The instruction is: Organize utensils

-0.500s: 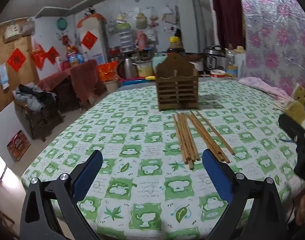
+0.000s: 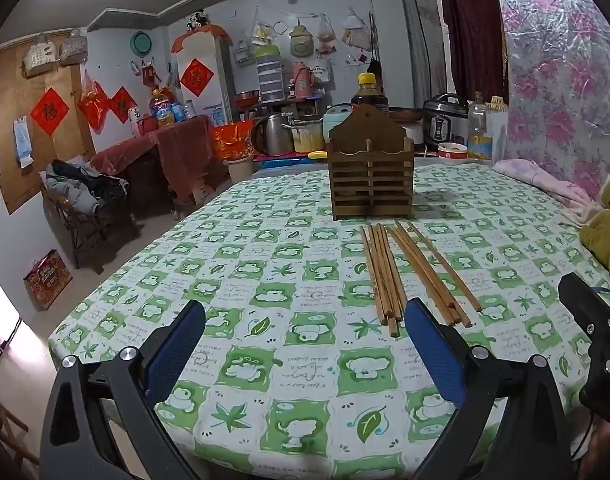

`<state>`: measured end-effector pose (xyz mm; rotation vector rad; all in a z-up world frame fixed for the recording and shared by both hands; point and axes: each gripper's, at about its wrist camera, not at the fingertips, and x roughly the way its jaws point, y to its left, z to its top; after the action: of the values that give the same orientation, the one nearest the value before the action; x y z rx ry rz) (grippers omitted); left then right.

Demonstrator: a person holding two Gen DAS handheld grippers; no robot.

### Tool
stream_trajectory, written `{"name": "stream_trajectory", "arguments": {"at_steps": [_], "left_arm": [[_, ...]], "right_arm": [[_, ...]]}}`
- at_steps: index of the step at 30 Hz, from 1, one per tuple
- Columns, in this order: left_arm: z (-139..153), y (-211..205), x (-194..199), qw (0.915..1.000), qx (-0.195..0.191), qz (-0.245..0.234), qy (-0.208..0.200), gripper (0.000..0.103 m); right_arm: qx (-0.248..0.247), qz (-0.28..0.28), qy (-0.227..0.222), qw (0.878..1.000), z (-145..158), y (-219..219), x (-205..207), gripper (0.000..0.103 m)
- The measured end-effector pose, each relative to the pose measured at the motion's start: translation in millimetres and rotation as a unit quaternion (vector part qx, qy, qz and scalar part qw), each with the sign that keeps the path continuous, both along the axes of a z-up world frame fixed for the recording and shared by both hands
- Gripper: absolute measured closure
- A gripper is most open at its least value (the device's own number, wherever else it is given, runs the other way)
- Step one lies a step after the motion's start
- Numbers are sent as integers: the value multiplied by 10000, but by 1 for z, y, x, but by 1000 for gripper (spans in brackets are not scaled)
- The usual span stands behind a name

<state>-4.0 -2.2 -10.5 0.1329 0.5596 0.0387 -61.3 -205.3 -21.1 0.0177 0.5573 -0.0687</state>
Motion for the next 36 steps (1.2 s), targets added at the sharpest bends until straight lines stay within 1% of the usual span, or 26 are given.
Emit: {"name": "stream_trajectory", "arguments": {"at_steps": [7, 14, 36], "left_arm": [[-1, 1, 1, 10000, 39, 37, 34, 6], [-3, 3, 4, 9999, 23, 77, 89, 6], [-4, 4, 3, 9999, 42, 65, 94, 5]], "right_arm": [[6, 20, 117, 9999, -2, 1, 4, 6], [36, 76, 128, 9999, -2, 0, 4, 6], [34, 86, 106, 9999, -2, 1, 4, 6]]}}
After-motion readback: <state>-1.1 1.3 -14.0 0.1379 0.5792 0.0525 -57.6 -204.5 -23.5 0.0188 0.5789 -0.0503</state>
